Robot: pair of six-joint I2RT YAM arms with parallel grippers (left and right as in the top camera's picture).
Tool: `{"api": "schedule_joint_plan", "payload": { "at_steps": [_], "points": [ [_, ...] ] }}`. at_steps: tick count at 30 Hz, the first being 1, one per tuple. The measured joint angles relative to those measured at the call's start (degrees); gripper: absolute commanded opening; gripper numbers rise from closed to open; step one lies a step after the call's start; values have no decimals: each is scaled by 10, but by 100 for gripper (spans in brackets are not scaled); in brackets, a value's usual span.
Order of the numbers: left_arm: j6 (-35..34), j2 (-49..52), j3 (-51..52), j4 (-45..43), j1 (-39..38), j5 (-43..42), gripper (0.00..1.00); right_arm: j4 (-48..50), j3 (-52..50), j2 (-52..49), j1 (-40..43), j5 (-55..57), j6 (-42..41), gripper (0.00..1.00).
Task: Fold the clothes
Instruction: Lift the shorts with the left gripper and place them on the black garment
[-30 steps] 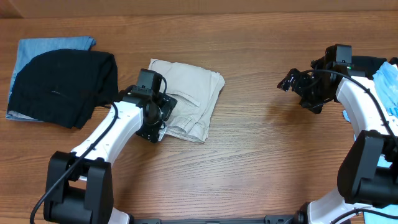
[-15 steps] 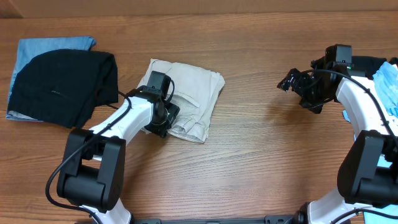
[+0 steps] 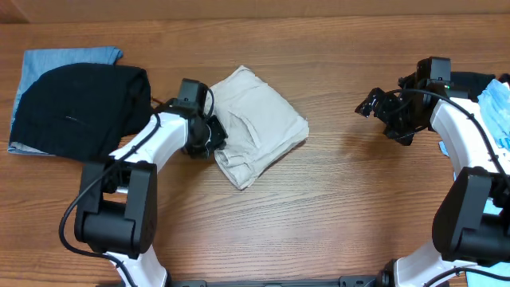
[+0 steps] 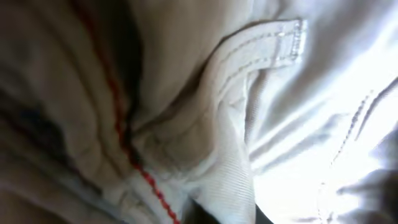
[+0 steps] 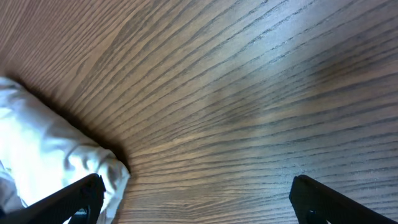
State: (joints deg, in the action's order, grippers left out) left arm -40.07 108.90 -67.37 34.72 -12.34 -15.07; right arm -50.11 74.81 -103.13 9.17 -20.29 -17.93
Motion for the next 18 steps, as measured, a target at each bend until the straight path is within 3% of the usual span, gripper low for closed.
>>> {"api": "schedule_joint_plan", "payload": {
  "at_steps": [4, 10, 14, 18],
  "points": [
    [125, 7, -104, 65, 1, 23, 4, 0, 0, 0, 0, 0, 0, 100],
    [257, 7, -189, 134, 1, 97, 4, 0, 0, 0, 0, 0, 0, 100],
    [320, 8, -254, 164, 1, 168, 4, 0, 0, 0, 0, 0, 0, 100],
    [334, 8, -313, 162, 2, 195, 4, 0, 0, 0, 0, 0, 0, 100]
  ]
}}
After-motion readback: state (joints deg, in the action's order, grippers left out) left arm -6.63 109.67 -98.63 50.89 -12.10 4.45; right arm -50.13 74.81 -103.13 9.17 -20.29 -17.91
